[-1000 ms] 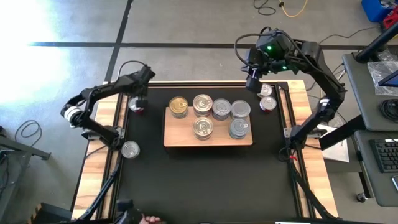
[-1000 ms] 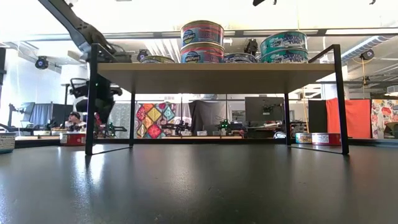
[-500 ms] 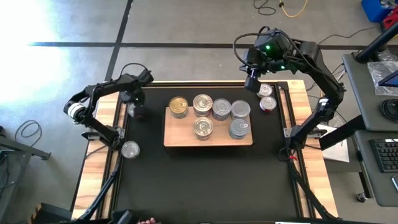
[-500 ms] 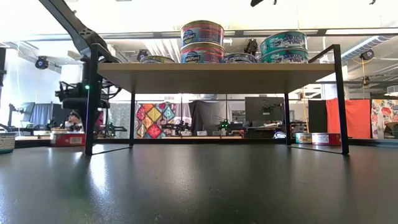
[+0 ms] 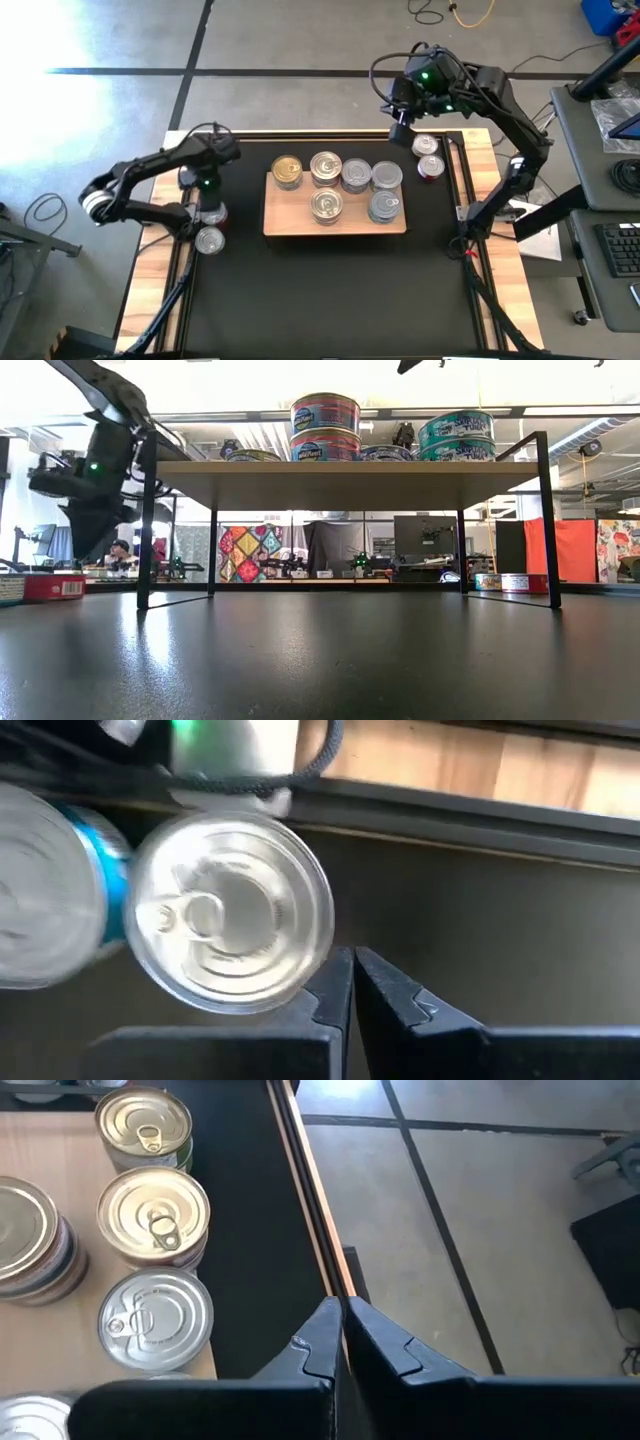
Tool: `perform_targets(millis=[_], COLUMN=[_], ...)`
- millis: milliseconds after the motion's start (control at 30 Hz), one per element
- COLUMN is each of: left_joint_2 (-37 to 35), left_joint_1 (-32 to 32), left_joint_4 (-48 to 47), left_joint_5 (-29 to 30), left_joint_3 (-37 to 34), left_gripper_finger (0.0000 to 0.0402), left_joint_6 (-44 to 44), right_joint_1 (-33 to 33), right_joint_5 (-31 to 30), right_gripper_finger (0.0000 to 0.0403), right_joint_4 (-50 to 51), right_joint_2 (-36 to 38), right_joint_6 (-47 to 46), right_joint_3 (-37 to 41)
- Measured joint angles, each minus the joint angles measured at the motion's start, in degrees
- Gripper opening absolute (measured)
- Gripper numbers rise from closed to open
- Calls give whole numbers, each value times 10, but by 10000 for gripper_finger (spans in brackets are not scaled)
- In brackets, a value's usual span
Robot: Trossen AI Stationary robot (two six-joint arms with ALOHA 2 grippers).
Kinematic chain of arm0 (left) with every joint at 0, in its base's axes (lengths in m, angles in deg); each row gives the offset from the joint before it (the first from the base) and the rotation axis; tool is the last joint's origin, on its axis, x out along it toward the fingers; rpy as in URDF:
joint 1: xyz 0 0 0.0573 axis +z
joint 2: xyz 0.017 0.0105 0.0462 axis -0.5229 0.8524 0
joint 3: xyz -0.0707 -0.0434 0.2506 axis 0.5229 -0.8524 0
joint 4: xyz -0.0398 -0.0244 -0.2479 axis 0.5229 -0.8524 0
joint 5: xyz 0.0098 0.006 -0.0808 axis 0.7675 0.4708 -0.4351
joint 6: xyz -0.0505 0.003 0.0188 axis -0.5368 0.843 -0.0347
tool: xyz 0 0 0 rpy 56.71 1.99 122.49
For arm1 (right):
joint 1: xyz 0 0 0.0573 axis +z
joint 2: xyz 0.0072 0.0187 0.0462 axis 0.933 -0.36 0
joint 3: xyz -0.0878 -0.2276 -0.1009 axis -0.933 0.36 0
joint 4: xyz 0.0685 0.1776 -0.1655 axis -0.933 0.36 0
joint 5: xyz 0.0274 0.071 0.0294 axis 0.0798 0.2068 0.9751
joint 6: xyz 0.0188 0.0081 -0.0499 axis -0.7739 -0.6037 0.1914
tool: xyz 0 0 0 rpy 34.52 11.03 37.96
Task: Stack canned seafood by type on shelf
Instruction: Put the red tuna can on the shelf
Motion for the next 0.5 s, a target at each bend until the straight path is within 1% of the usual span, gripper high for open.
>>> perform_targets(millis=[100,233,300,367,500], left_joint_2=[-25,-43,-50,-59,-76], left_joint_1=[-5,-5,-5,-4,-5], left_joint_4=[43,101,113,130,144], left_joint_5=[20,28,13,-16,-55], left_joint_3=[-32,-82,-106,-127,-157], left_gripper_finger=[1,1,1,1,1], left_joint_6=[-13,19,22,22,22], right_joint_1=[0,0,0,0,0], right_joint_5=[0,0,0,0,0], right_gripper_finger=[13,13,13,13,13], right_joint_4=[-16,-22,-22,-21,-20], right_joint_2=[-5,-13,-18,-21,-24], right_joint_6=[2,1,0,-1,-12], right_joint_3=[0,0,0,0,0])
